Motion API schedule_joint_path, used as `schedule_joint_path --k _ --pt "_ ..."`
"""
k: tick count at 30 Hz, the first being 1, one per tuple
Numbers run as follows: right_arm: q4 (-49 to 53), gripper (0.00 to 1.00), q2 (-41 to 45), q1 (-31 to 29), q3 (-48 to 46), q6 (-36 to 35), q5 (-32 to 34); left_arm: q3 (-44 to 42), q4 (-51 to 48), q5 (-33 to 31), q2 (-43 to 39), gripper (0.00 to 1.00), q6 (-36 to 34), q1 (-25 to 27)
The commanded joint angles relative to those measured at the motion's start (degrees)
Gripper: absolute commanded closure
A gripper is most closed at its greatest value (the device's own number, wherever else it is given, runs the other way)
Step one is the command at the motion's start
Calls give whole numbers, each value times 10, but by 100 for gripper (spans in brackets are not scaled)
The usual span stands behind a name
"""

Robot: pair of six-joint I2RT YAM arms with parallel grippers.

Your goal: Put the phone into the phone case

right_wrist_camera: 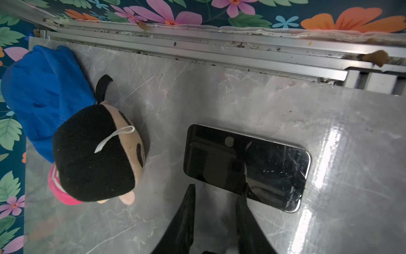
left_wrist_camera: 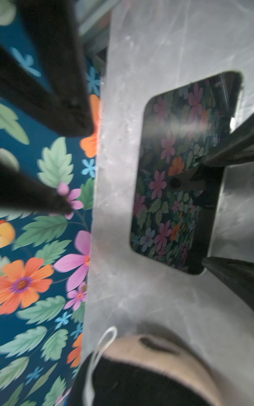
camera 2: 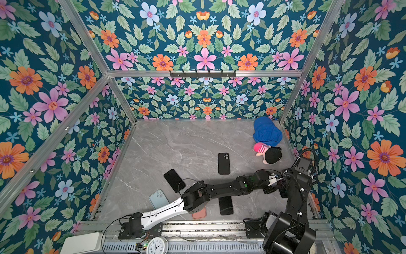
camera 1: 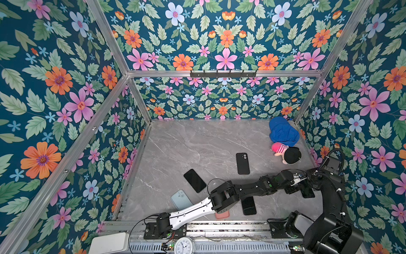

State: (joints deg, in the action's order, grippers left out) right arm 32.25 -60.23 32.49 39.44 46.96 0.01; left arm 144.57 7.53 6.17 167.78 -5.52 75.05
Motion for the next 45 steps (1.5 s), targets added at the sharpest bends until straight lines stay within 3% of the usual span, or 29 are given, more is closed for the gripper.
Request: schedule_joint_path --k 1,10,22,27,31,39,45 --pt "-6 66 -4 -3 -15 6 -22 5 -28 -6 3 36 -16 5" --pt "-1 63 -28 -7 -17 1 26 7 -105 -31 -1 35 5 -1" --pt "7 51 -100 -7 0 30 37 -93 -132 -35 -82 40 74 -37" --pt "73 38 -119 -7 19 93 102 -137 -117 -34 -121 37 74 -38" --pt "134 37 -108 -5 31 172 141 -179 -104 -39 -150 36 71 -37" --pt "141 28 10 71 -16 190 152 -212 -106 -26 -176 34 70 -38" --pt "119 37 -5 119 -58 198 104 -225 -106 -7 -187 32 74 -38"
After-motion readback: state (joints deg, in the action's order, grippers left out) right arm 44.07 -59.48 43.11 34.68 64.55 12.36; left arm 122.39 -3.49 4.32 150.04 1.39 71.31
